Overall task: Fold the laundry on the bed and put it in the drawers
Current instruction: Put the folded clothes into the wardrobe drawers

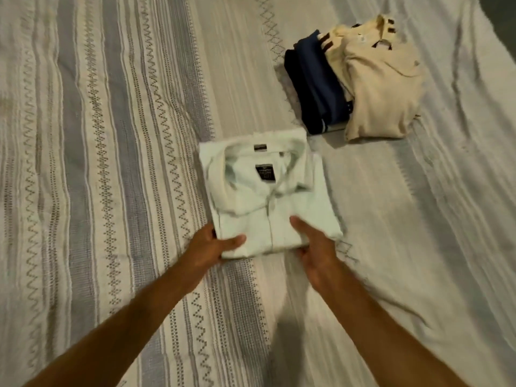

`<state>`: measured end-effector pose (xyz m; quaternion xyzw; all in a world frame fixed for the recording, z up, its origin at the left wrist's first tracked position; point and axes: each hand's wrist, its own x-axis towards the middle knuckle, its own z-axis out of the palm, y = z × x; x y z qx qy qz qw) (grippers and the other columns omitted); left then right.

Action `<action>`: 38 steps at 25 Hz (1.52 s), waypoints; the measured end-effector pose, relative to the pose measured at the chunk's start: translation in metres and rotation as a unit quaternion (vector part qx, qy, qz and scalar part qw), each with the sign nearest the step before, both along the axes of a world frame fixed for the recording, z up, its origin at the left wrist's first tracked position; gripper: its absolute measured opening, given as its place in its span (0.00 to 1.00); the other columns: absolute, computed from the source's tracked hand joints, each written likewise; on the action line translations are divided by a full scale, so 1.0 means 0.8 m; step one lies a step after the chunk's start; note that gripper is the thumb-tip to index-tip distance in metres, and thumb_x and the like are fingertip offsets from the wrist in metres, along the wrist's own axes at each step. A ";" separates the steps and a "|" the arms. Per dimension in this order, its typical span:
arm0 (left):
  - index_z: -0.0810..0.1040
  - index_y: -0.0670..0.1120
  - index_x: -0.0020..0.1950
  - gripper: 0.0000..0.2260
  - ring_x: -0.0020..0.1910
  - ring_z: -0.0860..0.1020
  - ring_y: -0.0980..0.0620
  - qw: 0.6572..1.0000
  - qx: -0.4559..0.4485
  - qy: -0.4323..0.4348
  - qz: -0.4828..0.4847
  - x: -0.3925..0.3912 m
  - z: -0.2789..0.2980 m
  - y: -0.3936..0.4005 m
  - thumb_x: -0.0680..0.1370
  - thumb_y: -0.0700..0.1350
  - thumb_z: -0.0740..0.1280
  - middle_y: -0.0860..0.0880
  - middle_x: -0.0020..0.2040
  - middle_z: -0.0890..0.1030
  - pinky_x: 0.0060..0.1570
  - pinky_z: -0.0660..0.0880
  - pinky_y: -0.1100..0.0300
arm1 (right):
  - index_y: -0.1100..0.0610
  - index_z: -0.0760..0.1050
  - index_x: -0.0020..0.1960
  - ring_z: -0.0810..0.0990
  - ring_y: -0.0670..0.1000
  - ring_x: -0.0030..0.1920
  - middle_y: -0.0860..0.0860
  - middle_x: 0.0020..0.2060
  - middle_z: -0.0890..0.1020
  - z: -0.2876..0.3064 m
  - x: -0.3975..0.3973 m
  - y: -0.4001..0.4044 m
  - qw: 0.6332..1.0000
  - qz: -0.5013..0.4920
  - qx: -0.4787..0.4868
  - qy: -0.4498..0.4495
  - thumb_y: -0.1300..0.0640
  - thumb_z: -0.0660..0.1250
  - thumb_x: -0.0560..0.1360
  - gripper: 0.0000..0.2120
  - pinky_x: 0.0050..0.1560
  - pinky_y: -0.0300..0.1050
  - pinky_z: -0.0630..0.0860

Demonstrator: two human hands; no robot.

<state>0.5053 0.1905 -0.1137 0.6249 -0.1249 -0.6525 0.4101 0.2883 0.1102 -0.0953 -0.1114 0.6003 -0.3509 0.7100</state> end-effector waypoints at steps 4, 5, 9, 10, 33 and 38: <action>0.76 0.49 0.70 0.36 0.57 0.85 0.49 0.995 0.049 0.026 -0.079 -0.062 0.017 0.126 0.65 0.35 0.83 0.49 0.60 0.86 0.52 0.83 0.53 | 0.52 0.77 0.71 0.85 0.55 0.61 0.52 0.60 0.86 0.016 -0.092 0.187 0.995 -0.022 0.096 0.024 0.61 0.80 0.69 0.31 0.60 0.56 0.81; 0.75 0.49 0.71 0.38 0.59 0.84 0.47 0.995 0.045 0.040 -0.081 -0.075 0.026 0.141 0.64 0.36 0.84 0.49 0.61 0.85 0.53 0.83 0.51 | 0.52 0.77 0.70 0.85 0.57 0.60 0.53 0.60 0.86 0.023 -0.108 0.218 0.992 -0.035 0.123 0.015 0.60 0.79 0.71 0.29 0.62 0.57 0.80; 0.77 0.53 0.71 0.37 0.61 0.83 0.47 0.999 0.027 0.013 -0.044 -0.101 0.042 0.136 0.64 0.50 0.86 0.50 0.63 0.85 0.61 0.80 0.46 | 0.54 0.80 0.64 0.85 0.59 0.56 0.57 0.56 0.87 0.049 -0.162 0.233 0.986 -0.112 0.120 -0.013 0.50 0.71 0.79 0.16 0.61 0.60 0.80; 0.78 0.54 0.70 0.37 0.61 0.84 0.48 0.998 0.028 -0.026 -0.048 -0.107 0.044 0.129 0.63 0.54 0.86 0.52 0.62 0.85 0.62 0.80 0.45 | 0.56 0.81 0.63 0.86 0.58 0.55 0.57 0.56 0.87 0.052 -0.173 0.221 0.990 -0.097 0.101 -0.009 0.50 0.71 0.78 0.17 0.59 0.60 0.82; 0.81 0.51 0.64 0.19 0.50 0.85 0.58 0.852 -0.295 -0.043 -0.431 -0.980 0.312 0.235 0.74 0.45 0.78 0.56 0.52 0.87 0.42 0.80 0.67 | 0.51 0.82 0.60 0.87 0.48 0.51 0.46 0.50 0.88 0.333 -0.905 0.574 0.895 -0.241 -0.099 0.362 0.60 0.73 0.72 0.17 0.56 0.55 0.84; 0.83 0.50 0.60 0.19 0.46 0.83 0.63 0.716 -0.367 -0.076 -0.590 -1.204 0.310 0.312 0.71 0.40 0.80 0.59 0.48 0.86 0.43 0.81 0.65 | 0.54 0.83 0.58 0.87 0.49 0.52 0.46 0.50 0.88 0.284 -1.019 0.723 0.884 -0.377 -0.033 0.275 0.62 0.76 0.73 0.15 0.60 0.57 0.82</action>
